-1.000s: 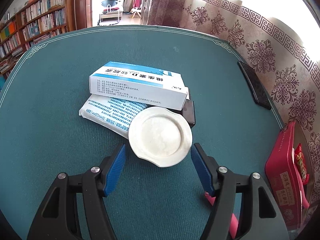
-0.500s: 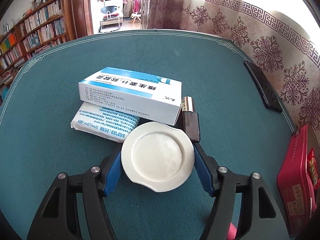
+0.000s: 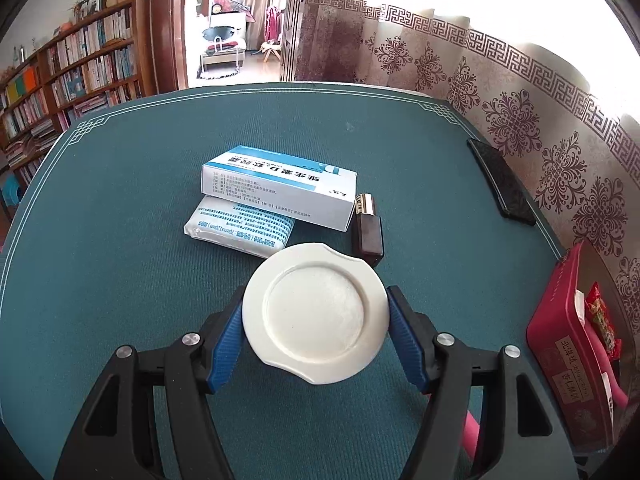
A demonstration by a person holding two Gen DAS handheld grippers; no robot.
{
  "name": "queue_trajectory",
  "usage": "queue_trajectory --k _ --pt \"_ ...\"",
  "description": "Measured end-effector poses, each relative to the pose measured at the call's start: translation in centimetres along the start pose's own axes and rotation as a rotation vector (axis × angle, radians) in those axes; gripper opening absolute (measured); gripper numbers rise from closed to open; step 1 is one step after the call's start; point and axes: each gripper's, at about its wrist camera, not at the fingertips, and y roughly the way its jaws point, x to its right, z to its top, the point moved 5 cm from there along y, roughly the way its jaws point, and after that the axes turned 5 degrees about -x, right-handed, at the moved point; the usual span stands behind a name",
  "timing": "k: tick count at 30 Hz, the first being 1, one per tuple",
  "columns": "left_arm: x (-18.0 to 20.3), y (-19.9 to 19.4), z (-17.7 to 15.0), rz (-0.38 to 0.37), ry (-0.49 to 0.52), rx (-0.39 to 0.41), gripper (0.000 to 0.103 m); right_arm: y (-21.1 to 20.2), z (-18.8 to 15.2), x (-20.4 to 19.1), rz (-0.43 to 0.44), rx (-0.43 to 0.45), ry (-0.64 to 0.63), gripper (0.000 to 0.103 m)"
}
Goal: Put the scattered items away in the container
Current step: 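Grasp the white saucer with the left tool while the right tool lifts the pink foam strip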
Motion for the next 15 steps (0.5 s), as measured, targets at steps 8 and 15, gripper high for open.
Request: queue_trajectory --k 8,15 --pt "1.2 -2.9 -0.4 -0.037 0.020 0.041 0.069 -2.9 1.3 -0.1 -0.015 0.092 0.008 0.016" --pt "4.4 -4.6 -0.6 -0.095 0.077 0.069 0.069 -7.8 3.0 2.8 -0.125 0.200 0.035 0.016"
